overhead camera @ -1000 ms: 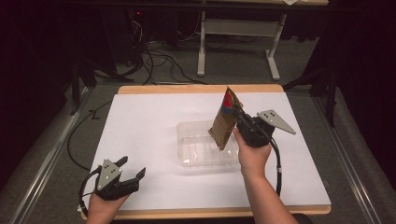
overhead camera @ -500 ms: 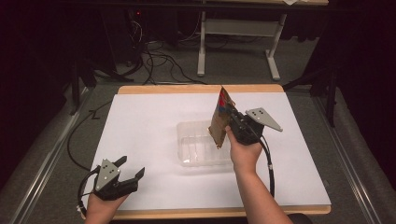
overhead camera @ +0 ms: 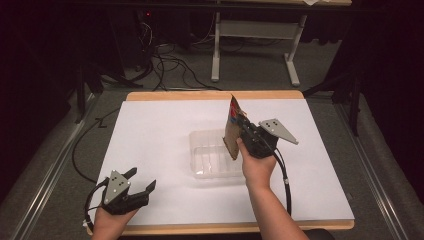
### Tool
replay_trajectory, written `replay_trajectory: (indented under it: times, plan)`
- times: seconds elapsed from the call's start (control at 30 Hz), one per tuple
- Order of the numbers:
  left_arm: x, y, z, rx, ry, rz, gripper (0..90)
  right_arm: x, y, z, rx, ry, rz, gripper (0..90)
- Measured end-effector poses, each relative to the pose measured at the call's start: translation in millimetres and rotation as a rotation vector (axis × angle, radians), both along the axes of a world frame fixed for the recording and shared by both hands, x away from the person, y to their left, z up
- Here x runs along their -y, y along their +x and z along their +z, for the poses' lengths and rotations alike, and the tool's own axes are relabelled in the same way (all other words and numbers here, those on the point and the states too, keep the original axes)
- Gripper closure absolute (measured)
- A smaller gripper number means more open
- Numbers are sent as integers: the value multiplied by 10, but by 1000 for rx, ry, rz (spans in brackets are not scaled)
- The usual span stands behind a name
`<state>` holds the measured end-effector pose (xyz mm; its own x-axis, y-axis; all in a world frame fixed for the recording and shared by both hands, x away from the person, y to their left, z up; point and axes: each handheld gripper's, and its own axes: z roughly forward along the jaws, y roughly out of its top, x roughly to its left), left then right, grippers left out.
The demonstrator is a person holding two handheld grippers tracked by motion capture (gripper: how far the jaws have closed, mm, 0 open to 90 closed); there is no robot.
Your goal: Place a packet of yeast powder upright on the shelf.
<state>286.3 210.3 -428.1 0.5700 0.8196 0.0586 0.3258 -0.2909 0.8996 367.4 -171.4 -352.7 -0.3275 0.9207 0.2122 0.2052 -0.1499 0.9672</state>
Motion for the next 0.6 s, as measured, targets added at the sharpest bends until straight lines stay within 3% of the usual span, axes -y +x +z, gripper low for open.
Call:
replay_trajectory:
  times: [0.33, 0.6]
  plan:
    - [-6, 2, 3, 0, 0, -2, 257, -120, -20, 59, -11, 23, 31, 860]
    - [-5, 2, 0, -1, 5, -5, 258, -174, -21, -10, -31, 63, 48, 855]
